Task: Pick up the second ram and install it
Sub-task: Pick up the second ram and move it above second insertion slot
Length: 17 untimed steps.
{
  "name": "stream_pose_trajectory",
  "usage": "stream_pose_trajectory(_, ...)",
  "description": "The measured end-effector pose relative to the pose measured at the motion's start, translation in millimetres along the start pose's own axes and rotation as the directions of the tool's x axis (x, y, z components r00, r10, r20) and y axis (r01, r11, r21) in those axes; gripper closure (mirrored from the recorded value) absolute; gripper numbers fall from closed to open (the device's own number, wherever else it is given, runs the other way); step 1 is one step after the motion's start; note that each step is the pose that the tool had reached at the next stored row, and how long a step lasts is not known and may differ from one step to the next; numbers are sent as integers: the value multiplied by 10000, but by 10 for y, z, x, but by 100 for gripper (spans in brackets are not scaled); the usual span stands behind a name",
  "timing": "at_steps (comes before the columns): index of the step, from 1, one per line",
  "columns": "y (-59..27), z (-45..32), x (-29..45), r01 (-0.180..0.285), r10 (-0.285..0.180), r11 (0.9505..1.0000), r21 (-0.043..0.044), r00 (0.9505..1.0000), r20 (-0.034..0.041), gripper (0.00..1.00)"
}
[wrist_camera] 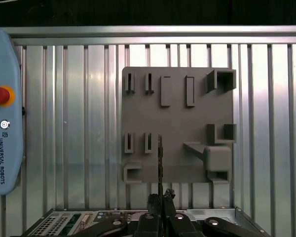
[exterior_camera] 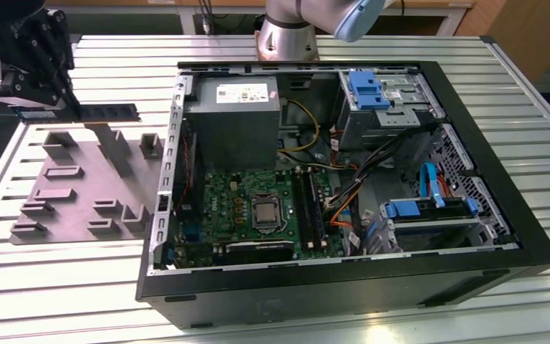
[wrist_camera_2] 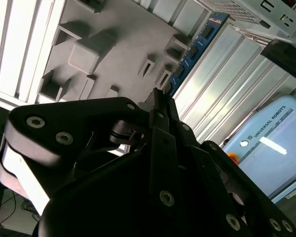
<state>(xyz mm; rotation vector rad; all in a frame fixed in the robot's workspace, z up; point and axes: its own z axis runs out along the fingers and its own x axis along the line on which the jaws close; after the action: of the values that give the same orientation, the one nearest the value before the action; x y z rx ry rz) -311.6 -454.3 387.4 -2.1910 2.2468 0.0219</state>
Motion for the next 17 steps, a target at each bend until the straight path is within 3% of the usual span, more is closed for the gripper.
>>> stream_pose_trajectory(7,-114,-1,-3,1,-1,10000,-1,10000,0,86)
stream_pose_trajectory(17,-349,-3,-9,0,0,10000,0,10000,0,86)
